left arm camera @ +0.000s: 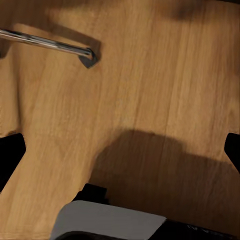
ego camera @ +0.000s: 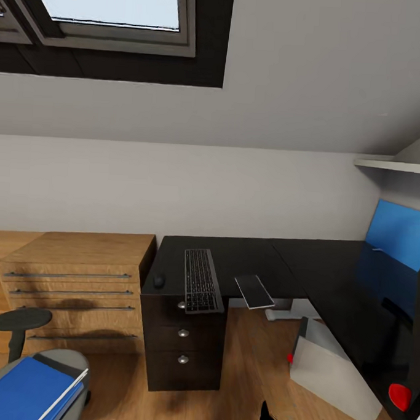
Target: In the bedroom, organize the workspace by keeping the computer under the desk, ensuring the monitor is on the desk, placing the keyboard on the desk next to the monitor, placing the mouse on the desk next to the keyboard, moving the folder from the swivel chair onto the desk next to the mouse, stacking the notebook on top of the folder with the pen on top of the notebook, and positioning the swivel chair next to the desk.
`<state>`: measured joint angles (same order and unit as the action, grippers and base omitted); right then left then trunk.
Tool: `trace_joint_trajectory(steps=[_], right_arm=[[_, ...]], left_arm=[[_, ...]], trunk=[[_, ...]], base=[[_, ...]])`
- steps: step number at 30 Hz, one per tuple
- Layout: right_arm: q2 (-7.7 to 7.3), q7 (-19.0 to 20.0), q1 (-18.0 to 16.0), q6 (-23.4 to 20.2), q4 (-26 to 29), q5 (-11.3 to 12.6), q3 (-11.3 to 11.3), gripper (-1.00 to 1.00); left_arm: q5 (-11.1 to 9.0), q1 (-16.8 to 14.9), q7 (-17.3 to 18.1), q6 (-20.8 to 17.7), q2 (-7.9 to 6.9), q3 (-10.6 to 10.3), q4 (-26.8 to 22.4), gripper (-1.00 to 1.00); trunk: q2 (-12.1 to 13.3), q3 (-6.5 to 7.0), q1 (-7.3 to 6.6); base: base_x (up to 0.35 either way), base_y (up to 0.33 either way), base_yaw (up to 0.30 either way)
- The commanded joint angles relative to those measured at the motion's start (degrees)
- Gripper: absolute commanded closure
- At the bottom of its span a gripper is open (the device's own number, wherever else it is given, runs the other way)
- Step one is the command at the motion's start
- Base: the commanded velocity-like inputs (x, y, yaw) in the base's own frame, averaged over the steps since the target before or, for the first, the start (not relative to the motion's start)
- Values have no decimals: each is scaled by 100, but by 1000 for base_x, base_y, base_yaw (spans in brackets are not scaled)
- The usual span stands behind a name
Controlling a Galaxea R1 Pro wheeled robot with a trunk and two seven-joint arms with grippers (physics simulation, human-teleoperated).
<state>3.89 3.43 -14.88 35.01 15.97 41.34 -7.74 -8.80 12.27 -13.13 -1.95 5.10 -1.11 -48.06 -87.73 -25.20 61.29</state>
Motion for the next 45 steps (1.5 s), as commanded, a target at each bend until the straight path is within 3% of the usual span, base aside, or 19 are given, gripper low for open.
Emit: trace_joint_trajectory(steps=[1, 4, 10, 18, 20, 32, 45], right_arm=[[-34, 36, -6, 57, -90, 22, -28, -100], [-136, 35, -6, 139, -337, -53, -17, -100], [-160, 57, -6, 231, -463, -184, -159, -100], [-160, 48, -6, 257, -472, -422, -346, -100], [-144, 34, -6, 444, -475, -431, -363, -100], [-116, 35, -6, 480, -481, -441, -369, -100], [-119, 35, -6, 480, -509, -434, -349, -100]], left_arm=[[-50, -3, -27, -20, -1, -12, 44, -100], [-51, -108, -24, 2, -1, -12, 368, -100], [-51, -466, -21, 27, 21, -12, 949, -100], [-26, -512, -21, 38, 13, -20, 1024, -100], [-11, -515, -26, 44, 23, -48, 1006, -100], [-8, -516, -78, 12, 31, -55, 1000, -100], [-7, -516, -92, 26, 34, -56, 1009, -100]], trunk=[[38, 14, -23], [158, 68, -88], [399, 175, -220], [720, 319, -396], [800, 355, -440], [1281, 570, -703], [1803, 802, -989]], base=[[0, 0, 0], [0, 0, 0], [0, 0, 0], [0, 0, 0], [0, 0, 0], [-13, 0, 63], [-322, -64, 85]])
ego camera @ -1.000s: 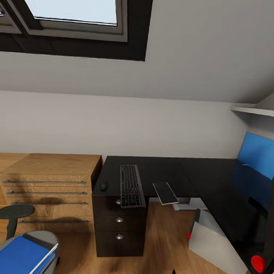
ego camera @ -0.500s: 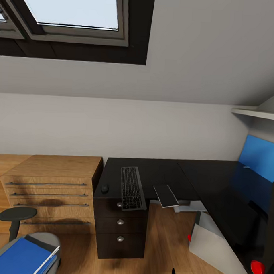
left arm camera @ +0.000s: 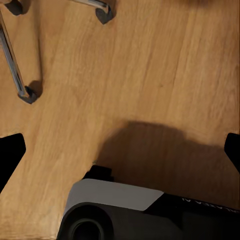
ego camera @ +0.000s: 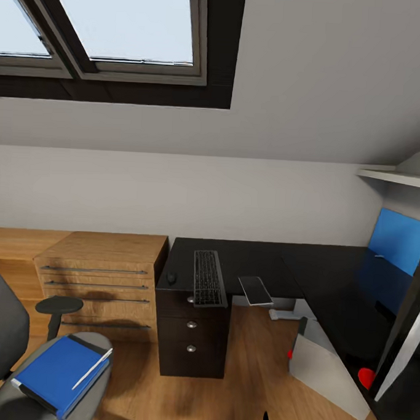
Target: In the bedroom, organize the workspace by keeping the computer under the desk, ensuring the monitor is on the desk, placing the keyboard on the desk next to the monitor, placing the mouse on the desk next to the keyboard, moving the folder from the swivel chair onto the desk next to the mouse, stacking the notebook on top of the folder with the pen on top of the notebook, and positioning the swivel chair next to the desk.
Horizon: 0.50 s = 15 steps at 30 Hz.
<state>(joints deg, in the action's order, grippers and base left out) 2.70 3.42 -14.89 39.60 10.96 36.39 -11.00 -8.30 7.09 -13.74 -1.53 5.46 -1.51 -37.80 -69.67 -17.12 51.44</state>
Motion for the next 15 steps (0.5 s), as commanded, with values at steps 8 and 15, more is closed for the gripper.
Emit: trace_joint_trajectory(steps=[8, 15], right_arm=[[5, 27, -5, 21, -155, 69, -33, -100], [3, 23, -5, 21, -164, 70, -26, -100]], left_arm=[[-58, 3, -24, -14, -1, -16, -17, -100], [-58, 3, -27, -10, 2, -16, -22, -100]], trunk=[[318, 98, -180], [599, 174, -333]], base=[[-337, -168, 157], [-334, -176, 171]])
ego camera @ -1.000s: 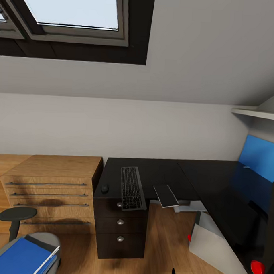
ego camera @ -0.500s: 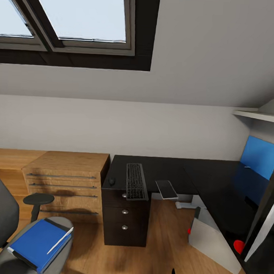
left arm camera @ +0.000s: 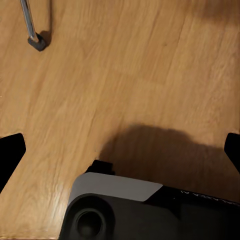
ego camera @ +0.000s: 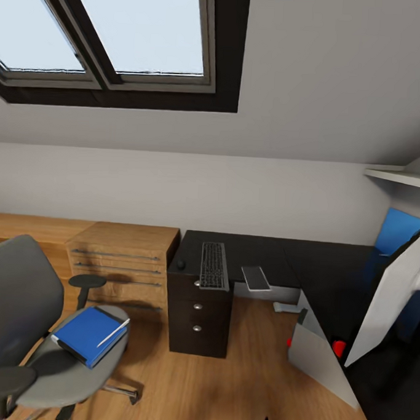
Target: In the bedroom, organize the workspace by keeping the computer under the desk, ensuring the monitor is on the desk, placing the keyboard on the desk next to the monitor, placing the mouse on the desk next to the keyboard, moving the folder from the swivel chair onto the desk next to the mouse, stacking the notebook on top of the folder with the pen on top of the notebook, and positioning the swivel chair next to the desk.
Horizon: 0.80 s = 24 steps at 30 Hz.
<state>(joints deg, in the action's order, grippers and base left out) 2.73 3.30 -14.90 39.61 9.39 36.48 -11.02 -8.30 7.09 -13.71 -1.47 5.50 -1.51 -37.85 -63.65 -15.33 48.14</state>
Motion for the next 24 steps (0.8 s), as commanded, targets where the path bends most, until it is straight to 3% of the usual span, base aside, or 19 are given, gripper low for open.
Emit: trace_joint_trajectory(steps=[1, 8, 12, 16, 24], right_arm=[[0, 33, -4, 21, -7, 61, -21, -100], [-1, 30, -4, 21, -2, 61, -14, -100], [-1, 30, -4, 24, 0, 61, -11, -100], [-1, 30, -4, 28, 1, 61, -9, -100], [-9, 30, -4, 37, 1, 61, -1, -100]], left_arm=[[-58, 3, -30, -14, 1, -16, -18, -100], [-58, 3, -35, 16, 1, -16, -22, -100], [-61, 3, -32, 310, -10, -13, -21, -100], [-64, 3, -28, 560, -6, -16, -20, -100], [-66, 2, -30, 614, -16, -10, -17, -100]], trunk=[[37, 5, -26], [318, 77, -179], [478, 117, -267], [638, 156, -355], [959, 234, -531]], base=[[-327, -189, 161], [-325, -193, 147], [-238, -133, 122], [-57, -32, 110], [-6, -3, 103]])
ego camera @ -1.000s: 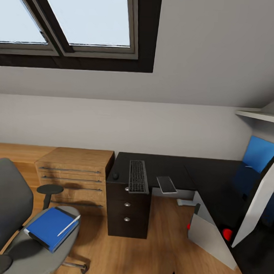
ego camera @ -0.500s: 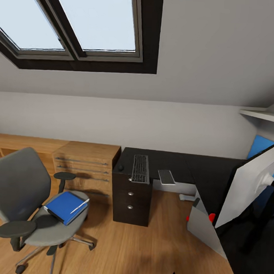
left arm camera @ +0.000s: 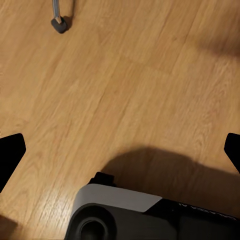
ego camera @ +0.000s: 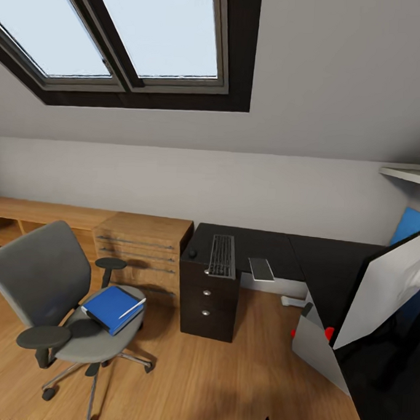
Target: In the bedroom, organize the workspace by keeping the computer under the desk, ensuring the monitor is on the desk, placing the keyboard on the desk next to the monitor, placing the mouse on the desk next to the keyboard, moving the folder from the swivel chair onto the desk next to the mouse, stacking the notebook on top of the folder with the pen on top of the notebook, and positioning the swivel chair next to the desk.
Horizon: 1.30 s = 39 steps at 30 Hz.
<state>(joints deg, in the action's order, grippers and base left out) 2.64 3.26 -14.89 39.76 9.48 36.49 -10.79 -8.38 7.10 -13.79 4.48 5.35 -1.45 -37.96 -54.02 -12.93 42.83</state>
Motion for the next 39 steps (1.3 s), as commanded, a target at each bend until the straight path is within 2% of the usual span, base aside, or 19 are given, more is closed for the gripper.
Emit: trace_joint_trajectory(steps=[1, 12, 15, 18, 28, 34, 35, 38, 39], right_arm=[[0, 34, -5, 22, -7, 60, -23, -100], [-20, 34, -5, 44, 5, 60, -12, -100], [-32, 34, -5, 239, 0, 60, -11, -100], [-25, 40, -5, 375, -15, 47, -39, -100], [-2, 43, -5, 385, -14, 37, -63, -100], [-1, 69, -5, 383, -24, -12, -92, -100], [-1, 73, -5, 383, -24, -83, -129, -100], [-1, 64, -5, 384, -25, -627, -451, -100], [-2, 61, -5, 384, -25, -713, -495, -100]], left_arm=[[-59, 1, -23, 20, -3, -15, -7, -100], [-67, 2, -28, 26, -17, -5, -10, -100], [-67, 2, -32, 29, -18, -5, -14, -100], [-67, 2, -29, 27, -25, -4, -18, -100], [-59, 2, -28, 26, -18, -4, -10, -100], [-54, 2, -26, 22, -13, -4, -8, -100], [-52, 2, -19, 20, -11, -8, -5, -100], [-50, 2, -14, 20, -3, -18, 4, -100], [-50, 2, -15, 21, -2, -19, 5, -100]], trunk=[[36, 4, -22], [478, 110, -263], [598, 144, -329], [718, 192, -395], [1119, 371, -615], [1360, 482, -747], [1400, 500, -769], [1520, 545, -835], [1560, 558, -856]], base=[[-1, -1, 102], [0, 0, 101], [0, 0, 78], [0, 0, 21], [0, 0, 0], [0, 0, -254], [0, 0, -279], [0, 0, -228], [0, 0, -162]])
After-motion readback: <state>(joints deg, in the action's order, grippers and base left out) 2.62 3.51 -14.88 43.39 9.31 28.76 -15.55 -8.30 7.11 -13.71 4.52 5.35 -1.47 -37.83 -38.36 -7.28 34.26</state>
